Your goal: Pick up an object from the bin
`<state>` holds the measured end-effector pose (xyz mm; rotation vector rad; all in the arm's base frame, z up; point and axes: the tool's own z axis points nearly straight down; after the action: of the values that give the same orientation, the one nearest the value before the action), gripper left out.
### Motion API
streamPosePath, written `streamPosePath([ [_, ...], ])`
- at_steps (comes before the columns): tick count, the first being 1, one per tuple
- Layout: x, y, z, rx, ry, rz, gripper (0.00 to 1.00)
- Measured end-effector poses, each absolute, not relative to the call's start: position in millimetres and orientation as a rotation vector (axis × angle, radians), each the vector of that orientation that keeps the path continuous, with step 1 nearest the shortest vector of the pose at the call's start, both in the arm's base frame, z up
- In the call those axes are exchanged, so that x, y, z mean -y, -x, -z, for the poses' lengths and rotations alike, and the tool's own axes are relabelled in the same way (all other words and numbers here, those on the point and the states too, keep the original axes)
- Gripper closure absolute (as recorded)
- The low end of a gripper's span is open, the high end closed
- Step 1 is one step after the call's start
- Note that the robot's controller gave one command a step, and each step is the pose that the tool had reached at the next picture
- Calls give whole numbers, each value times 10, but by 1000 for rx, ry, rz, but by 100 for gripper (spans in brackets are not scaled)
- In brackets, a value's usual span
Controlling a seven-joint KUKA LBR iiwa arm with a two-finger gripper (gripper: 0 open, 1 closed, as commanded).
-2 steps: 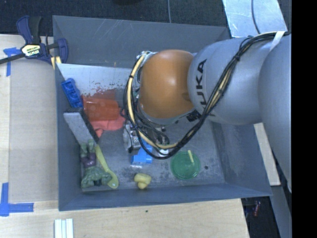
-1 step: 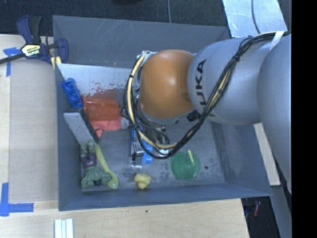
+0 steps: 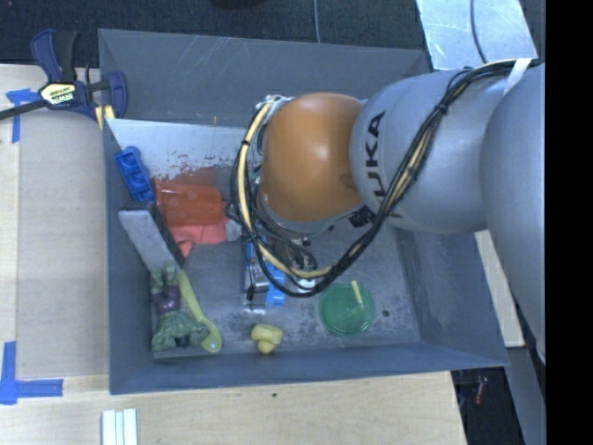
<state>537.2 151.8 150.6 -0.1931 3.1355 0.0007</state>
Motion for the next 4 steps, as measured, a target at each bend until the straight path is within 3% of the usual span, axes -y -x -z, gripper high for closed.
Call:
streamPosePath([
  [1,-1345,-5590,-1229,-3107,406,-3,0],
  [2,-948,-5659,-965,-3092,569,-1,0],
  [3,-877,-5923,-854,-3006,886,0,0],
  [4,-649,-5919,-729,-2751,1501,4,100],
])
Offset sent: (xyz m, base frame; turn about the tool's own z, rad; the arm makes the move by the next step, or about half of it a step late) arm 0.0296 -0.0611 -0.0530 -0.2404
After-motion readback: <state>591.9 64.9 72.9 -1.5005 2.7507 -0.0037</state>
